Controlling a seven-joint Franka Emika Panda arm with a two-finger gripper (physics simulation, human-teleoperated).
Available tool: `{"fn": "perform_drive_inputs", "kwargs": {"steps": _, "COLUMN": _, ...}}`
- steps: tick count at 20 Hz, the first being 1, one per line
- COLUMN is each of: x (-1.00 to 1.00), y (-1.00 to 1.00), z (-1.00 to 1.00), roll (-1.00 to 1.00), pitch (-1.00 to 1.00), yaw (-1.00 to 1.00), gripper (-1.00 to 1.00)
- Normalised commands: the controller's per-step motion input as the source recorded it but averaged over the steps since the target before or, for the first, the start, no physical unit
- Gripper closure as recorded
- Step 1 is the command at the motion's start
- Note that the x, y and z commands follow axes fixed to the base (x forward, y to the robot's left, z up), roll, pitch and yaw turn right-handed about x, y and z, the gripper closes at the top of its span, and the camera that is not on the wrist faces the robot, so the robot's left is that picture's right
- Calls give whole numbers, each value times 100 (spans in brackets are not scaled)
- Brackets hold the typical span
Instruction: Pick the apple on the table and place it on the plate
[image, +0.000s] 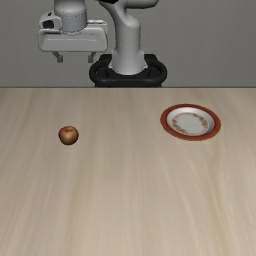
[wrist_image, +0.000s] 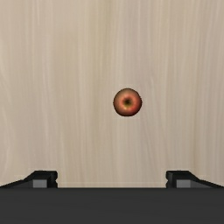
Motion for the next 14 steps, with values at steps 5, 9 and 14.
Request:
{"fn": "perform_drive_inputs", "kwargs": {"steps": 5, "x": 40, "y": -60, "z": 0, "roll": 0, "pitch": 0, "yaw": 0, "gripper": -100}}
{"fn": "perform_drive_inputs", "kwargs": {"steps": 9, "x": 50, "y": 0, "z": -50, "roll": 0, "pitch": 0, "yaw": 0, "gripper": -100}}
{"fn": "perform_drive_inputs", "kwargs": {"steps": 14, "x": 0, "y": 0, "z": -100, "roll": 0, "pitch": 0, "yaw": 0, "gripper": -100}}
